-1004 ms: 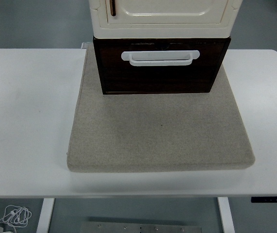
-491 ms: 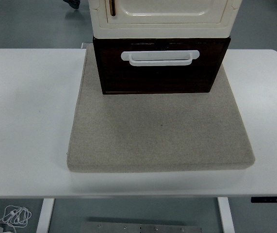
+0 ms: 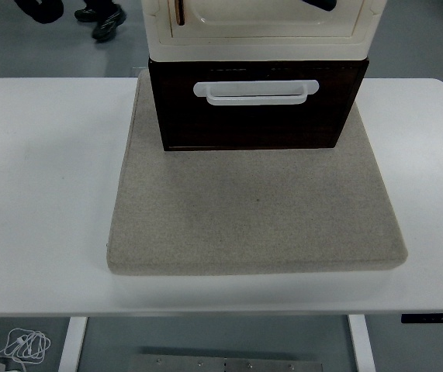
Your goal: Open the drawer under the combination cabinet
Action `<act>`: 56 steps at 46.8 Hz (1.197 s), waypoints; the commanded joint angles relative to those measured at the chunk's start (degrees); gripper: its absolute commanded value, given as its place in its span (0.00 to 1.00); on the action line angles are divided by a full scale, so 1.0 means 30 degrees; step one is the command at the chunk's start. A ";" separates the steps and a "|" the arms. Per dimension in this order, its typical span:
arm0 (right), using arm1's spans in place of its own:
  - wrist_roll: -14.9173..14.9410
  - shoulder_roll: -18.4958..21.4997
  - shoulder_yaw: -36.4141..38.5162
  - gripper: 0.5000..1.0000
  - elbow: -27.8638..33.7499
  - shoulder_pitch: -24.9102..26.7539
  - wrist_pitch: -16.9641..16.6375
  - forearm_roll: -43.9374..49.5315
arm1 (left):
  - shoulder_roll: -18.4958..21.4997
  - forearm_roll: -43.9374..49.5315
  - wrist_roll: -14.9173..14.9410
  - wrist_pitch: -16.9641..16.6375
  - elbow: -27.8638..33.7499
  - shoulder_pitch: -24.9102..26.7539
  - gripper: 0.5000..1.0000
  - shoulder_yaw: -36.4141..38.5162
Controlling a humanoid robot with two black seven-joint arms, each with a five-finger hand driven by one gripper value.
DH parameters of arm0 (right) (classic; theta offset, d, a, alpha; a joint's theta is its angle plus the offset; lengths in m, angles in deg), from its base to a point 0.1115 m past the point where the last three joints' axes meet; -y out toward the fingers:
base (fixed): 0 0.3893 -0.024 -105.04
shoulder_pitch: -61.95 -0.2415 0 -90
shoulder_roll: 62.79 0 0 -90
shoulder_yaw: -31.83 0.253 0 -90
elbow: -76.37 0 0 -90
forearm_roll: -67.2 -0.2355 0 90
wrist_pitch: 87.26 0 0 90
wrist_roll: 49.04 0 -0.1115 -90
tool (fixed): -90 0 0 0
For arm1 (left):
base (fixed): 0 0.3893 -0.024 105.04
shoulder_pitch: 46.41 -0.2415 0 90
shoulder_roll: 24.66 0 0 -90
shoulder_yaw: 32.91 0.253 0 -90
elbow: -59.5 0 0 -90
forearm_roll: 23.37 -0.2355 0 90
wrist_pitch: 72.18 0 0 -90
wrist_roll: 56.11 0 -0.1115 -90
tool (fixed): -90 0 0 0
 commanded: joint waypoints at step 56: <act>0.0000 0.0000 0.0000 0.85 -0.0001 -0.0002 0.0000 0.0000 | -0.4628 -0.2837 0.6583 0.0154 -0.2535 0.2471 1.00 0.7518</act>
